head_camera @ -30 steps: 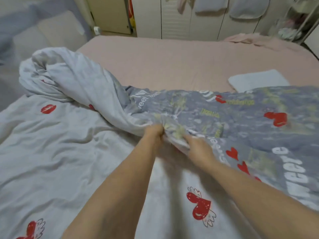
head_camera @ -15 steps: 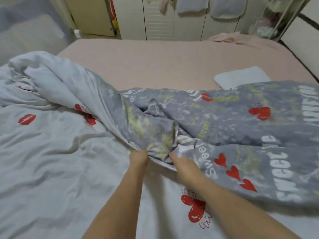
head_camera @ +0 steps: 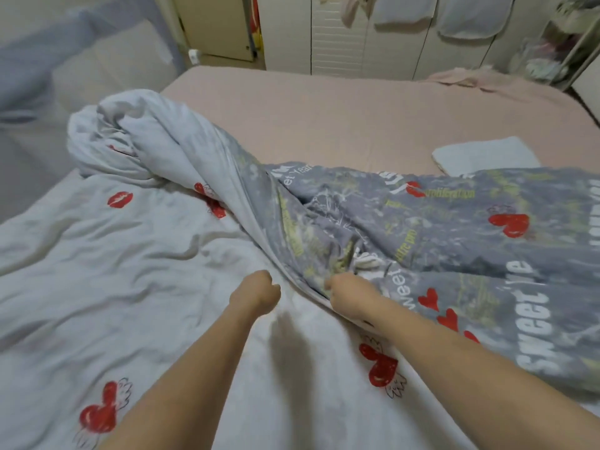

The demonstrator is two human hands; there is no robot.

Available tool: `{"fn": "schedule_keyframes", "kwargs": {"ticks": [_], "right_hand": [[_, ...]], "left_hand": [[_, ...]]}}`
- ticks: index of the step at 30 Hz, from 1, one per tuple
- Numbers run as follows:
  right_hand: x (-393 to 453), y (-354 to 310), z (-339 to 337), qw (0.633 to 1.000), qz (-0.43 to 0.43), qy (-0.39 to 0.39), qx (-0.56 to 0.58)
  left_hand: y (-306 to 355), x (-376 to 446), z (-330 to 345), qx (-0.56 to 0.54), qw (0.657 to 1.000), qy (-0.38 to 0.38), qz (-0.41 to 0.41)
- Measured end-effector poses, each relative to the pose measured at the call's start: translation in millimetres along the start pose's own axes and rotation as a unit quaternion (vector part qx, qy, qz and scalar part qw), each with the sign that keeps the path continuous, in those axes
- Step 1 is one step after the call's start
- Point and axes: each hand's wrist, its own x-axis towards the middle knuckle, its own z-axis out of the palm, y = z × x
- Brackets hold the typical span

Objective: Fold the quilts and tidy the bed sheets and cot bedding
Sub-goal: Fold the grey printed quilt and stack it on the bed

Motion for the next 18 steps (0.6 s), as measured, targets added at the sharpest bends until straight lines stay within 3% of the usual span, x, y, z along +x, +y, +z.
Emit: {"fn": "schedule_keyframes", "kwargs": {"ticks": [5, 9, 18], "right_hand": [[-14, -66, -61, 0.997, -0.017, 0.028, 0.072], [11, -129, -73, 0.992, -0.017, 0.064, 0.105], [169, -254, -64, 0.975, 0.047, 0.186, 0.114]], "left_hand": [[-62, -42, -91, 0.081, 0.996, 0.039, -0.006], [-110, -38, -147, 0.108, 0.993, 0.055, -0.009], [-243, 88, -197, 0.069, 0.996, 0.026, 0.049]]}}
